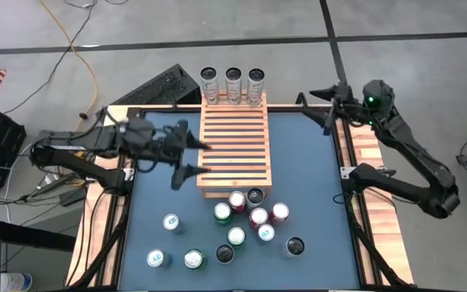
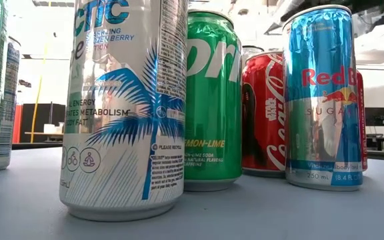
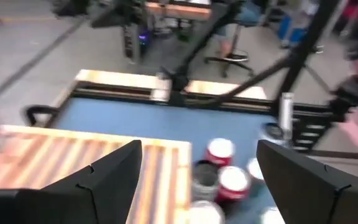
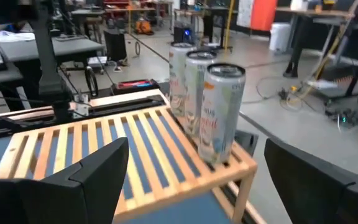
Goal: Place canned beverage on shelf
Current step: Put the top left blue soda can on the shelf
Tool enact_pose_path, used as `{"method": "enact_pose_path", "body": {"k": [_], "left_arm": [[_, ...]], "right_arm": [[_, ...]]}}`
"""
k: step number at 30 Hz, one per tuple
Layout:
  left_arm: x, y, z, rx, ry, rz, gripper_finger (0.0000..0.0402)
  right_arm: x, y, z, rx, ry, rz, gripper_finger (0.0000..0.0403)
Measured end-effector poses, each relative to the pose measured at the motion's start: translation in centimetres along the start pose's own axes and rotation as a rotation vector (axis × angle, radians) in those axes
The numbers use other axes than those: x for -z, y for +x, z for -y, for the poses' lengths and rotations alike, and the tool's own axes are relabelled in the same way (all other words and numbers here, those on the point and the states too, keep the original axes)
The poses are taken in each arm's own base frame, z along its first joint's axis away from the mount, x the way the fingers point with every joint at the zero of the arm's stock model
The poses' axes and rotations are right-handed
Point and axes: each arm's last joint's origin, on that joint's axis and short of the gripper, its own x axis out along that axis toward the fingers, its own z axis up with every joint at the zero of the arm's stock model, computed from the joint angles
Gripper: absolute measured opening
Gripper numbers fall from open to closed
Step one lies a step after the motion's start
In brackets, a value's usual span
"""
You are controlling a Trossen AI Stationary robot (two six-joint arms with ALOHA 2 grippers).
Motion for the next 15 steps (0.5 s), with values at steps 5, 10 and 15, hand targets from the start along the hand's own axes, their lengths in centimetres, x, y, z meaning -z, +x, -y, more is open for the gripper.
{"method": "enact_pose_path", "body": {"k": [5, 10, 15], "left_arm": [[2.3, -0.1, 2.8, 0.012, -0.071, -0.183, 0.0304], [4.5, -0.2, 4.9, -0.039, -0.108, -0.334, 0.0304], [6.7, 0.2, 6.3, -0.078, -0.132, -0.507, 0.0304]], "right_arm": [[0.6, -1.3, -0.7, -0.002, 0.048, -0.061, 0.0363], [1.2, -1.4, -0.9, -0.007, 0.104, -0.115, 0.0363], [1.5, -1.3, -0.9, -0.016, 0.133, -0.145, 0.0363]]}}
